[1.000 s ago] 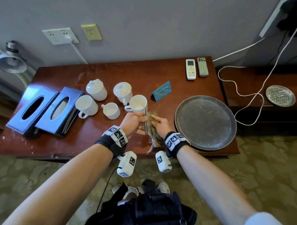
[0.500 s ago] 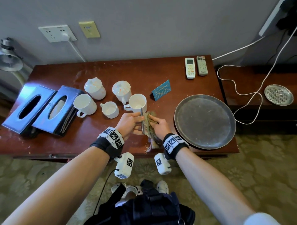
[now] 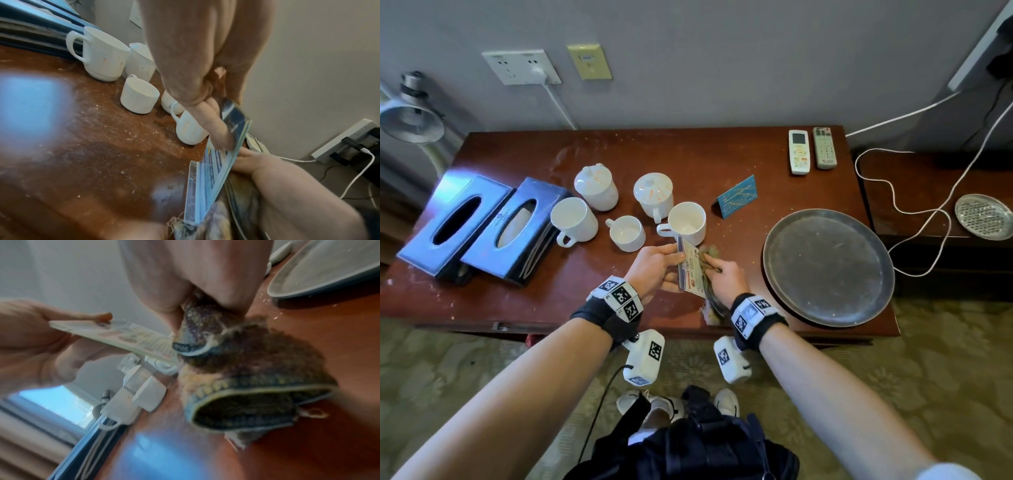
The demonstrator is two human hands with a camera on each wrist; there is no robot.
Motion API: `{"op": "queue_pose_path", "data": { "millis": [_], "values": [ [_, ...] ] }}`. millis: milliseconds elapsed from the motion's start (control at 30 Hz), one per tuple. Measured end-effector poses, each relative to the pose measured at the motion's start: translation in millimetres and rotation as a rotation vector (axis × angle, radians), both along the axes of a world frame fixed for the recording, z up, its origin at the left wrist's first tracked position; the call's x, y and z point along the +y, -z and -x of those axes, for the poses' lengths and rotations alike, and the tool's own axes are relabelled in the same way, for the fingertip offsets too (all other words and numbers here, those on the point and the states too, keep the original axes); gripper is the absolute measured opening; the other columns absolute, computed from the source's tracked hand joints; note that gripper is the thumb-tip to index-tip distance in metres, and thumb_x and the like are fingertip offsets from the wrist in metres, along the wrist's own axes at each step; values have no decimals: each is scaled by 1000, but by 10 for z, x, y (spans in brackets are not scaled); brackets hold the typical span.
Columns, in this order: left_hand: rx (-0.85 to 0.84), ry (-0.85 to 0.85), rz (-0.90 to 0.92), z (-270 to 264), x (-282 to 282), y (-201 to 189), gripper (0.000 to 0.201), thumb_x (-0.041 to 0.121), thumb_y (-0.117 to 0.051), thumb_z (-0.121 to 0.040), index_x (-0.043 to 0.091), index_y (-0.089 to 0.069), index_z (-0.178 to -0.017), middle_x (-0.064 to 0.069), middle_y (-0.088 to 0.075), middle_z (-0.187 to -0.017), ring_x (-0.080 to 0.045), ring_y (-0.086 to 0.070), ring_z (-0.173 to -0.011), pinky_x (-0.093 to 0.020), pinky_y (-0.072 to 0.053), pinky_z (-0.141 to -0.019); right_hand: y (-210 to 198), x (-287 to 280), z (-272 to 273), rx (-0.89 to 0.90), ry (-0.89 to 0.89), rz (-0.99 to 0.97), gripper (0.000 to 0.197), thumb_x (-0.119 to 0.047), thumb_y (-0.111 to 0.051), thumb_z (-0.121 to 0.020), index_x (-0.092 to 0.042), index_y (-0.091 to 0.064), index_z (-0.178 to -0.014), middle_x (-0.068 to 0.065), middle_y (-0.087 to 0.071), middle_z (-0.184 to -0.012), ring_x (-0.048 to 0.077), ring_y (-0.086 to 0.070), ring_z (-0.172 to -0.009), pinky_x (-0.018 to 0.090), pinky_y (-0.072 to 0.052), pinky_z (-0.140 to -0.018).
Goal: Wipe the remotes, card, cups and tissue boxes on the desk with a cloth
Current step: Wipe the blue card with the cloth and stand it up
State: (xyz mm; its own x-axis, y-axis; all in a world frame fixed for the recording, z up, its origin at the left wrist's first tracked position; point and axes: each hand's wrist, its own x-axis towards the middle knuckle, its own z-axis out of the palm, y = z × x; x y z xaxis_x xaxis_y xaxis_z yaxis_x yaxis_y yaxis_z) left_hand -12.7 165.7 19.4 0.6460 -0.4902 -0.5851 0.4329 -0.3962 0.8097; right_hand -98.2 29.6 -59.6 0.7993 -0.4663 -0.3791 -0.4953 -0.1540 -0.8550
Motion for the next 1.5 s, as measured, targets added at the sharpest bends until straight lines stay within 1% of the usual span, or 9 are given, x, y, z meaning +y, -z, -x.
{"op": "queue_pose_path", "data": {
  "millis": [200,400,533,733,833,1000,1200,1400,1500],
  "values": [
    [10,-9,24,-21,41,40,30,8,-47,-103,9,-63,-128,-12,-76,-91,-25,-73,-70,-35,-60,-60,-139,81,-7,-100,-28,-63,36,-9,-55,-96,-29,-66,-125,-4,-59,-136,15,-56,-121,22,-44,-102],
    [8,-48,-1,-77,197,108,33,9,-46,-103,6,-59,-134,-11,-76,-89,-26,-75,-74,-40,-62,-67,-31,211,316,-103,-69,-88,36,-8,-52,-98,-28,-66,-124,-10,-62,-128,3,-63,-95,4,-46,-76],
    [9,-29,5,-67,183,95,35,10,-45,-104,8,-57,-136,-10,-76,-90,-26,-75,-77,-40,-62,-68,-37,188,52,-76,-29,-43,38,-14,-53,-98,-30,-60,-132,-2,-61,-133,17,-59,-118,28,-49,-100],
    [20,-6,40,-44,120,67,34,12,-45,-104,12,-59,-134,-12,-76,-92,-27,-74,-76,-37,-60,-66,45,264,206,-152,-121,-78,53,-12,-55,-95,-40,-49,-140,-11,-35,-154,11,-36,-140,33,-31,-117],
    [24,6,30,-43,99,60,33,12,-46,-104,11,-59,-134,-7,-76,-85,-22,-73,-68,-37,-61,-66,134,149,300,-97,-126,-115,64,-1,-49,-94,-50,-49,-136,-12,-44,-148,8,-52,-125,26,-45,-105],
    [16,34,55,30,-46,24,29,13,-50,-103,13,-63,-128,-7,-74,-86,-18,-69,-60,-39,-62,-69,56,1,167,-80,-48,-114,51,-8,-50,-98,-37,-49,-141,-4,-59,-134,12,-58,-119,29,-46,-103],
    [23,59,44,33,-106,6,26,14,-51,-102,12,-67,-122,-11,-76,-93,-23,-70,-66,-35,-61,-64,-7,56,319,-200,-13,-127,42,-13,-55,-98,-33,-56,-136,-19,-62,-121,-9,-60,-106,13,-49,-88],
    [7,57,30,37,-96,-3,29,15,-52,-102,11,-63,-129,-11,-75,-95,-23,-71,-68,-38,-61,-65,183,14,288,-62,31,-122,41,-14,-55,-98,-30,-55,-137,-6,-64,-126,8,-62,-107,6,-46,-77],
    [-7,74,22,62,-175,-11,26,16,-54,-101,13,-67,-124,-10,-76,-96,-21,-70,-67,-42,-61,-74,137,-9,175,-89,82,-150,40,-13,-54,-98,-31,-59,-133,-5,-66,-126,8,-64,-106,17,-50,-88]
  ]
}}
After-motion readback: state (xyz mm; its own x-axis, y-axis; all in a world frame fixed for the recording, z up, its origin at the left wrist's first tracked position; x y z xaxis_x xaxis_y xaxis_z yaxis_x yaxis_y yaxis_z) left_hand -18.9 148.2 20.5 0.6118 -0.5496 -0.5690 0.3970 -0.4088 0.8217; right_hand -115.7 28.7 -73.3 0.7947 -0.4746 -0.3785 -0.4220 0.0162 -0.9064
